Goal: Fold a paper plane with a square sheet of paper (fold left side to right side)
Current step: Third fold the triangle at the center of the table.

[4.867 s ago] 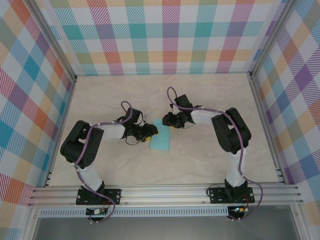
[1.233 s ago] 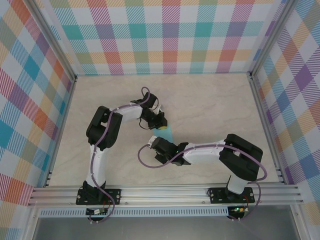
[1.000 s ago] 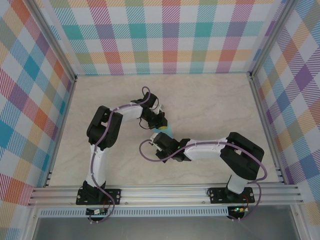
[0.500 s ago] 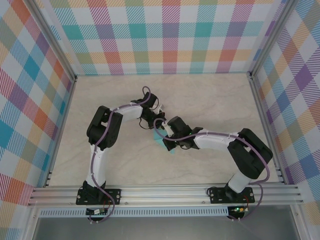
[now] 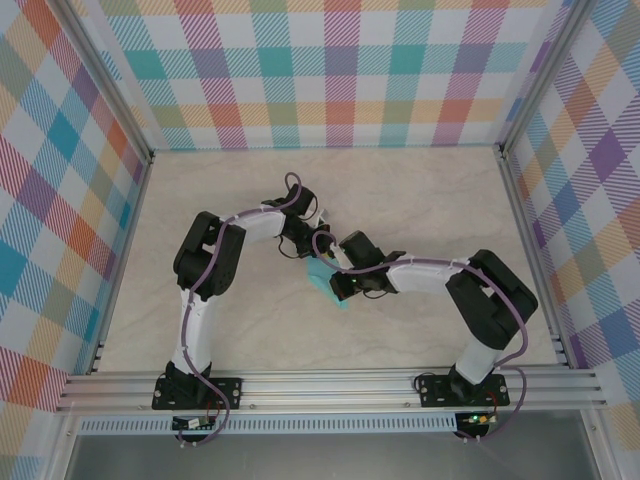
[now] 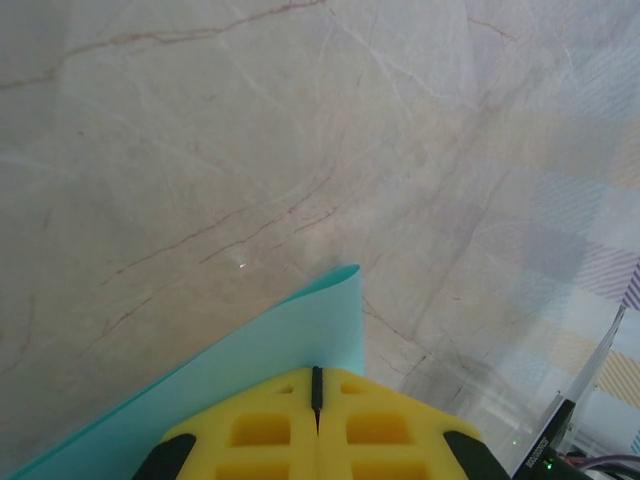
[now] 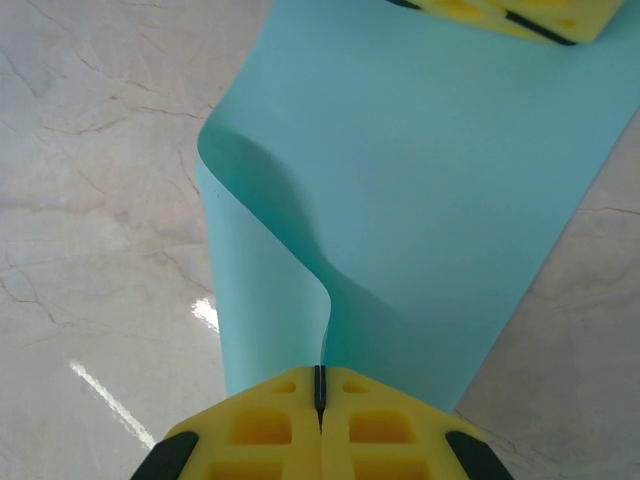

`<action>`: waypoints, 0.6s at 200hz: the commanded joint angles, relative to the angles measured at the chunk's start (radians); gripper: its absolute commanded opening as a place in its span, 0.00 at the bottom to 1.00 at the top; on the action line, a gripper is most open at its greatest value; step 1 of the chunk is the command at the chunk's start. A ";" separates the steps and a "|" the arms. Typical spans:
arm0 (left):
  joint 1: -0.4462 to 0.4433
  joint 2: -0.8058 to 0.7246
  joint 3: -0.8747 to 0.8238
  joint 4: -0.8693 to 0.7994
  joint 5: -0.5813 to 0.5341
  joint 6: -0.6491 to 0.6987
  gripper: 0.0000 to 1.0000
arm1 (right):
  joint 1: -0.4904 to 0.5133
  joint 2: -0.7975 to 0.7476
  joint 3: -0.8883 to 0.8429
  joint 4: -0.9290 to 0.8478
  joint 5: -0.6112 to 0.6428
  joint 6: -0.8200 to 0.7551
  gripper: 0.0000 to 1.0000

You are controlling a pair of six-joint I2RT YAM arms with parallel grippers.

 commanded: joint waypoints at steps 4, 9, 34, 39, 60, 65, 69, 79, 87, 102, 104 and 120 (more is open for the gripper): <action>-0.022 0.058 -0.008 -0.063 -0.066 0.017 0.02 | -0.009 0.014 0.035 -0.026 -0.009 0.025 0.00; -0.021 0.058 -0.007 -0.063 -0.066 0.016 0.02 | -0.009 0.013 0.035 -0.026 -0.010 0.026 0.00; -0.022 0.057 -0.007 -0.065 -0.067 0.017 0.01 | -0.012 0.017 0.042 -0.028 -0.007 0.025 0.00; -0.022 0.058 -0.007 -0.064 -0.069 0.017 0.01 | -0.012 0.019 0.045 -0.029 -0.006 0.023 0.00; -0.023 0.058 -0.007 -0.063 -0.067 0.016 0.02 | -0.016 0.026 0.049 -0.033 0.000 0.023 0.00; -0.024 0.058 -0.008 -0.064 -0.068 0.017 0.01 | -0.016 0.027 0.051 -0.035 0.000 0.022 0.00; -0.024 0.058 -0.007 -0.063 -0.068 0.017 0.01 | -0.016 0.030 0.051 -0.036 0.000 0.024 0.00; -0.024 0.058 -0.008 -0.065 -0.068 0.017 0.01 | -0.018 0.034 0.055 -0.039 0.000 0.023 0.00; -0.024 0.057 -0.007 -0.064 -0.068 0.016 0.01 | -0.019 0.036 0.057 -0.040 0.001 0.022 0.00; -0.024 0.058 -0.007 -0.063 -0.068 0.017 0.01 | -0.020 0.041 0.060 -0.044 0.004 0.021 0.00; -0.024 0.057 -0.007 -0.063 -0.068 0.017 0.01 | -0.019 0.040 0.060 -0.043 0.004 0.022 0.00; -0.024 0.059 -0.007 -0.062 -0.067 0.016 0.01 | -0.022 0.046 0.063 -0.047 0.004 0.021 0.00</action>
